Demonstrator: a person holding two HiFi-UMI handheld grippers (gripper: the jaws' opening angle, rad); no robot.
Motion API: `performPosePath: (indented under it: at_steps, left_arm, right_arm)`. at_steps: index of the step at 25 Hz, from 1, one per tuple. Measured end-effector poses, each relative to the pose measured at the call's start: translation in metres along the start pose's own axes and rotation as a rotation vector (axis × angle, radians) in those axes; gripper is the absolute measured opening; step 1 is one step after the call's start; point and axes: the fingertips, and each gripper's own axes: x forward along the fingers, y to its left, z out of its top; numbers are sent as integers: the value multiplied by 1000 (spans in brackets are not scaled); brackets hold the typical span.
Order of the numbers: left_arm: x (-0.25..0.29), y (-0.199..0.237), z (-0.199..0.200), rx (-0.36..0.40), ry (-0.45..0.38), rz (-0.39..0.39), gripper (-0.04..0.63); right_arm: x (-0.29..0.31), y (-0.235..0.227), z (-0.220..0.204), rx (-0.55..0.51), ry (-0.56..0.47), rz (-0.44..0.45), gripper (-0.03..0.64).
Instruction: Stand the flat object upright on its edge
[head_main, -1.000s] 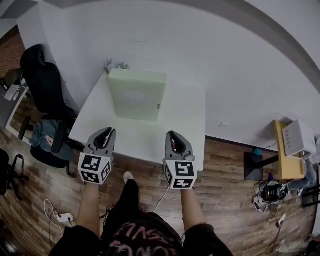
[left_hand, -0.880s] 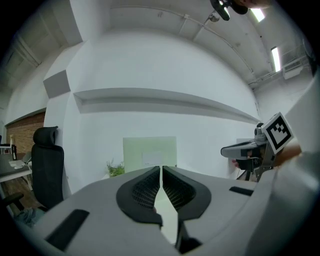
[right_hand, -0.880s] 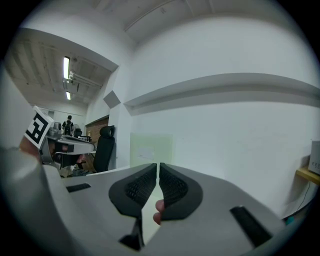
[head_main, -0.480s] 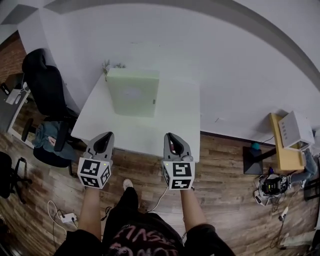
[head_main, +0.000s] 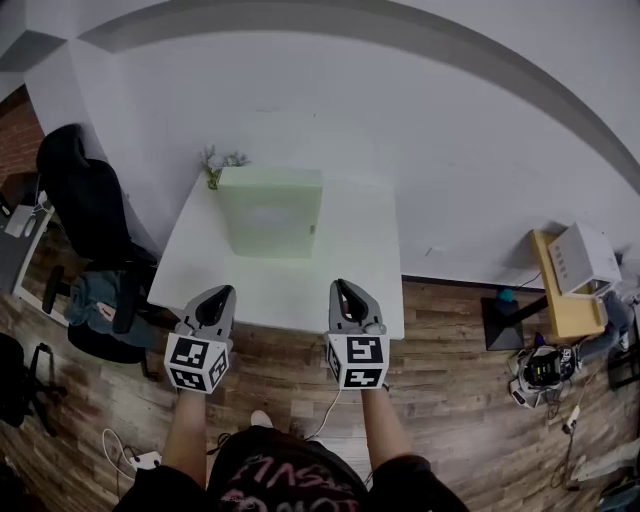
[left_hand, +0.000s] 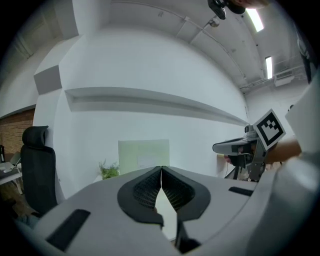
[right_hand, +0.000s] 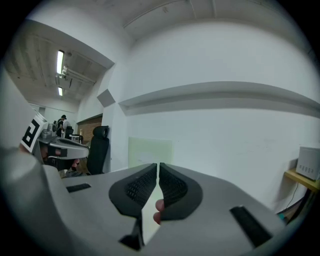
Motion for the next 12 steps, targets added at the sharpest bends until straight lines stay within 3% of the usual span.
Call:
performPosePath:
  at_steps: [12]
  left_arm:
    - [0, 32, 10, -3, -39, -68, 18]
  right_arm:
    - [2, 18, 11, -2, -5, -96, 28]
